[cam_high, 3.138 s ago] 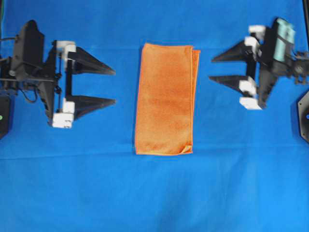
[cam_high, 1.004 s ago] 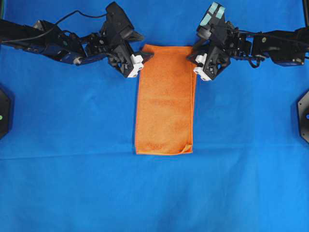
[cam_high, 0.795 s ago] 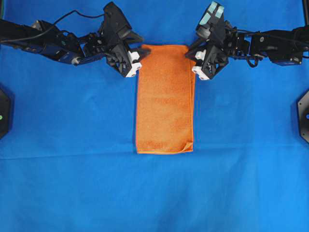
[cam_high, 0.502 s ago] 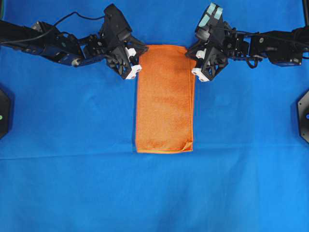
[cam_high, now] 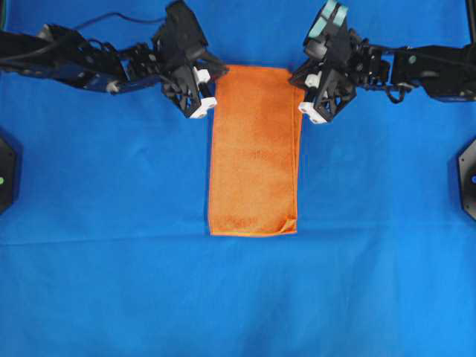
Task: Fold the orange towel.
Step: 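Fold the top half of the strip down onto the bottom half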
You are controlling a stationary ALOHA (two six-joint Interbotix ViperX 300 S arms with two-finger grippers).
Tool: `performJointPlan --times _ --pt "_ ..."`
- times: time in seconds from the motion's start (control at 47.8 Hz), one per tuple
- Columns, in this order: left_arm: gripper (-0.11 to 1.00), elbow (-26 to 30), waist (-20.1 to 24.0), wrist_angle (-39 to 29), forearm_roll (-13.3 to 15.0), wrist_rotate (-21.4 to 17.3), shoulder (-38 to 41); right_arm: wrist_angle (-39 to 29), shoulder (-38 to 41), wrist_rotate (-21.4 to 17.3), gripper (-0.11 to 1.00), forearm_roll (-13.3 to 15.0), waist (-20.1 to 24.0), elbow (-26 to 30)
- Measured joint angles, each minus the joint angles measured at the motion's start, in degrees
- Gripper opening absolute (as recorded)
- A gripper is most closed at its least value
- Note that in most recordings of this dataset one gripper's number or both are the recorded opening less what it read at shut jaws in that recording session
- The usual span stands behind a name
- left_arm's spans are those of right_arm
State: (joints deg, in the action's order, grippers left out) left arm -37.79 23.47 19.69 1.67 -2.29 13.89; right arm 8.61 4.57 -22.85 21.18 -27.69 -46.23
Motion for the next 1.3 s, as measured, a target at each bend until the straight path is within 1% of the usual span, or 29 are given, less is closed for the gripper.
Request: performJointPlan --times 0.209,0.356,0.523,0.649,0.69,0.753,0.795,0.9,1.046,1.151,1.297 --pt "0.03 -1.0 -1.1 -3.0 0.0 -2.3 -6.4 -0.9 -5.6 -0.2 0.04 0.0 0.4 -1.7" --pt "0.03 -2.2 -2.9 -4.3 0.0 -2.7 -8.8 -1.8 -9.8 -0.2 0.04 0.0 3.1 -3.4" --pt "0.03 -3.8 -6.6 -4.9 0.0 -2.7 -9.4 -3.6 -13.3 -0.3 0.04 0.0 7.6 -5.6" --pt "0.03 -5.2 -11.0 -6.0 0.1 -2.6 -9.9 -4.7 -14.2 -0.5 0.04 -0.4 11.6 -6.5" --pt "0.03 -5.8 -12.5 -6.5 0.0 -2.0 -10.1 -4.9 -14.2 -1.1 0.04 -0.7 13.3 -6.7" --pt "0.03 -6.3 -14.2 -7.6 0.0 -2.1 -10.5 -5.4 -14.2 -1.3 0.04 -1.1 15.8 -6.9" --pt "0.03 -6.9 -15.6 -8.4 0.1 -1.8 -10.7 -5.6 -14.2 -1.5 0.04 -1.1 17.9 -7.0" --pt "0.03 -7.4 -19.0 -10.2 0.0 -1.1 -11.3 -5.7 -14.2 -2.5 0.04 -1.3 21.4 -7.0" --pt "0.03 -7.4 -22.9 -12.0 0.0 1.9 -11.7 -6.0 -14.2 -4.9 0.04 -2.4 25.9 -7.3" --pt "0.03 -7.0 -25.5 -13.3 0.1 4.2 -11.7 -6.6 -14.2 -6.9 0.04 -2.8 27.9 -7.3" --pt "0.03 -6.4 -27.9 -15.0 0.1 7.4 -11.7 -7.1 -13.5 -9.5 0.04 -3.0 30.6 -7.0"
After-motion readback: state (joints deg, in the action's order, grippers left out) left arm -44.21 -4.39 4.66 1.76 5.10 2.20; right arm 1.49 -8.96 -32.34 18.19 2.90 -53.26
